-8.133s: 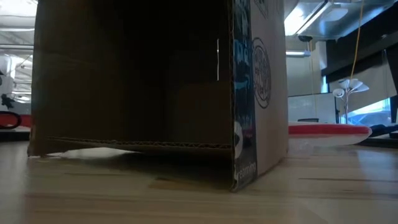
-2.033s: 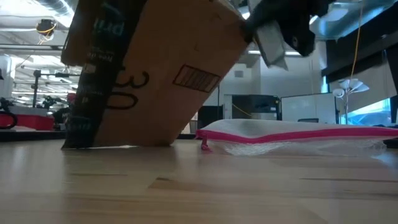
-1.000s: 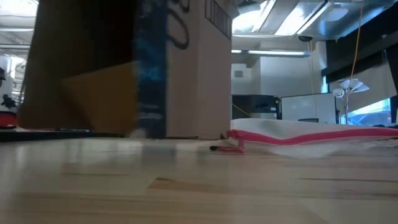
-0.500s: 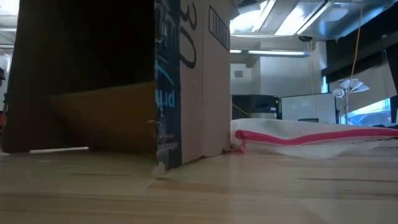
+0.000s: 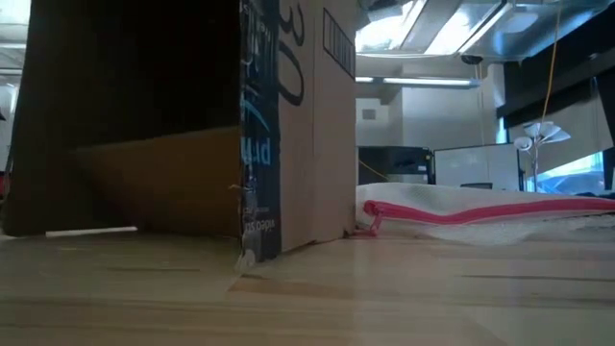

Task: Unpack boxes
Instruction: Break down the cardboard box with the gray cutter until it is fully flat

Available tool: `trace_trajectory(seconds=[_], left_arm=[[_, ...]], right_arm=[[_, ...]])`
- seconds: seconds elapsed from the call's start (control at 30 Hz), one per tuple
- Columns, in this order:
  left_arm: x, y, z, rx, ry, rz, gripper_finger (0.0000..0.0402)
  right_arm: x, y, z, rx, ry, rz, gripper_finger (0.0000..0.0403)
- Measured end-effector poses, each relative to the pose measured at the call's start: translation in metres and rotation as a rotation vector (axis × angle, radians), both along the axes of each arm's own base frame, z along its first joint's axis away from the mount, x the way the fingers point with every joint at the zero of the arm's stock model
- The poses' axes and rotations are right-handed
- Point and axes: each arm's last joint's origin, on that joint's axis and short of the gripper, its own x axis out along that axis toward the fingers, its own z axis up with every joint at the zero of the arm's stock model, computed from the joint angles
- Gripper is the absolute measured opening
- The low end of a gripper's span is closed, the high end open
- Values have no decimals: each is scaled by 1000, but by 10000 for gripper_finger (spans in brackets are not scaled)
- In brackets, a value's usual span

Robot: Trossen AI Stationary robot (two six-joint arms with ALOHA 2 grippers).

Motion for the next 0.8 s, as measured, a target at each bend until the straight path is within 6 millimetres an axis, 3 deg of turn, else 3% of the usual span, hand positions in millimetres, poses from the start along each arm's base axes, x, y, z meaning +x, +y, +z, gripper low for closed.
trace_trajectory(seconds=[0.17, 0.33, 0.5, 0.8], left_arm=[[-10, -14, 31, 40, -208, -84, 140], [-12, -28, 49, 2, -429, -238, 140], [-3, -32, 56, -11, -550, -345, 140], [12, -38, 62, -40, -690, -466, 140]], right_arm=[[28, -8, -7, -37, -57, -29, 71], [61, -7, -20, -107, -106, 16, 71], [87, -3, -35, -209, -136, -4, 71], [115, -1, -60, -272, -129, -129, 71]])
